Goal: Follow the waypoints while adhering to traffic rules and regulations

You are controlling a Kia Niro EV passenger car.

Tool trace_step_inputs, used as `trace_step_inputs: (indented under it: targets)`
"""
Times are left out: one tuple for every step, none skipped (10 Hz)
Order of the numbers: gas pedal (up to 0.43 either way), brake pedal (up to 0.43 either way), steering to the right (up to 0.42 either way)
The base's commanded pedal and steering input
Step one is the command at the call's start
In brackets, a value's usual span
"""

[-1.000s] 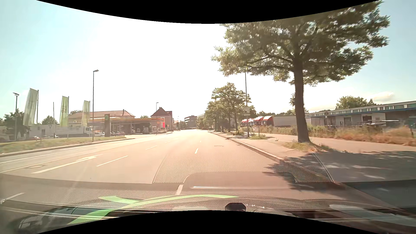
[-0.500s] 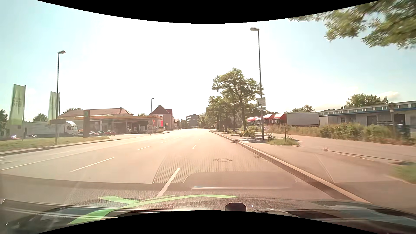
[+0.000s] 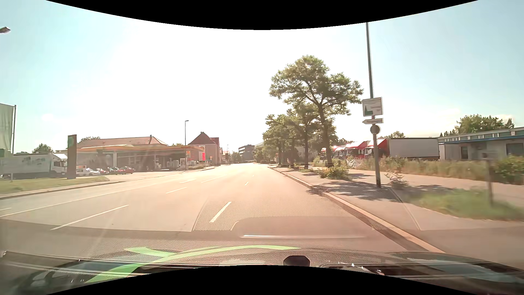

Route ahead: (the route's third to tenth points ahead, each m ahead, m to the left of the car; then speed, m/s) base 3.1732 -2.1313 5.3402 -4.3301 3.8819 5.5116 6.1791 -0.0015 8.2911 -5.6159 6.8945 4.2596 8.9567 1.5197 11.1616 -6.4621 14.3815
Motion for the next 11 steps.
trace_step_inputs:
  targets:
    - [0.118, 0.000, -0.020]
    - [0.118, 0.000, -0.020]
    - [0.118, 0.000, -0.020]
    - [0.110, 0.000, -0.018]
    - [0.098, 0.000, -0.015]
    - [0.098, 0.000, -0.014]
    - [0.098, 0.000, -0.014]
    - [0.110, 0.000, -0.014]
    - [0.118, 0.000, -0.014]
    - [0.130, 0.000, -0.014]
    - [0.130, 0.000, -0.014]
